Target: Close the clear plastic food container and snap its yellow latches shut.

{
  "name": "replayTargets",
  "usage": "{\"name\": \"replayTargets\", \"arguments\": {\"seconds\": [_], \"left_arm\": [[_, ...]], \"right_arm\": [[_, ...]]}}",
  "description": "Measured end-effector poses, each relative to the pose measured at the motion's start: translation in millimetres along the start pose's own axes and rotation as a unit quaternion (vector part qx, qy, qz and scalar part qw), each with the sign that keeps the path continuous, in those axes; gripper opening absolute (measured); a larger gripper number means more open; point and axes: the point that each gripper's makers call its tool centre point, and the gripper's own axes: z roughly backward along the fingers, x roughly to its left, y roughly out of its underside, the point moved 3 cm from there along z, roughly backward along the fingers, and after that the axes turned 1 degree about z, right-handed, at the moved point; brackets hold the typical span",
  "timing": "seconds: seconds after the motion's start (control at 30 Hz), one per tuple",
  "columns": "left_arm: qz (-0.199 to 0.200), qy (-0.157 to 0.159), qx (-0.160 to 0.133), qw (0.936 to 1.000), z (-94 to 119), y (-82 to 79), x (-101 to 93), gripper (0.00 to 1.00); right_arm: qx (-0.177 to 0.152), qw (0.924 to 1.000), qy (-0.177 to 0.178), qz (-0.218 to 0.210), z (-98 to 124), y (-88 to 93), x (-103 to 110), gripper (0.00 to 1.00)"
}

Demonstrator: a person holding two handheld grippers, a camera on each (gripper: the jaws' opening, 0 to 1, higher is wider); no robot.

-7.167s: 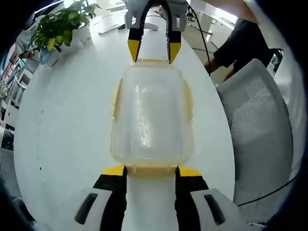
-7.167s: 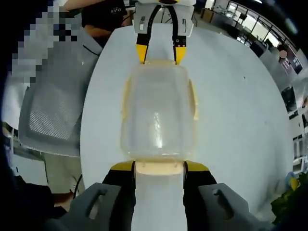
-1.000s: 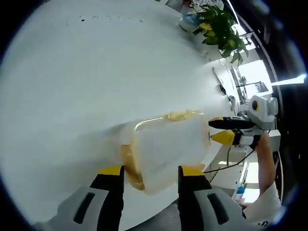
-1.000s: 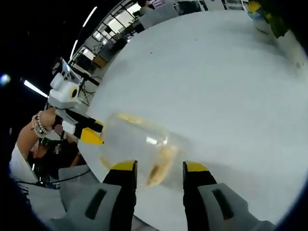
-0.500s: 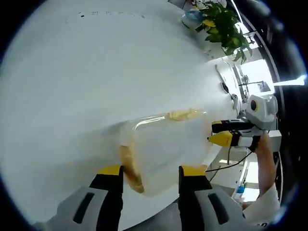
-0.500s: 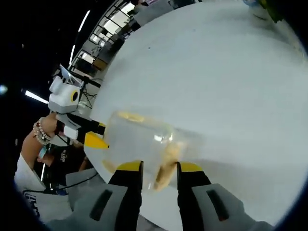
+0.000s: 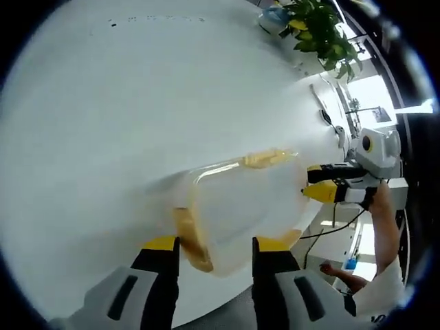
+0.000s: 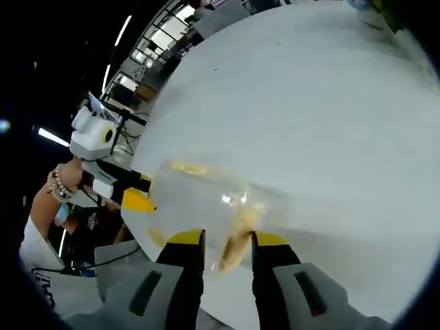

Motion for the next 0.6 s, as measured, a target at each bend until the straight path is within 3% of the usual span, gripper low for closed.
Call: {"name": "replayTargets", "arguments": {"seconds": [0.13,0.3,0.6], "left_arm": [[-0.042,-0.044,0.017,0.998,4,4.3,8.9,0.38],[-0.035,-0.027,-0.003,0.999,6,0.0,0.1,0.37],[-0.037,-0.03,0.009,0.9988,3,2.7,-0.7,0.32]], "right_arm": [[0.001,1.0,0.002,0.006,-1,-2.0,0,0.23],[0.0,0.9999,0.003,0.01,-2,-4.3,0,0.23],[0.0,0.9999,0.003,0.011,-3,-5.6,0,0.23]]}}
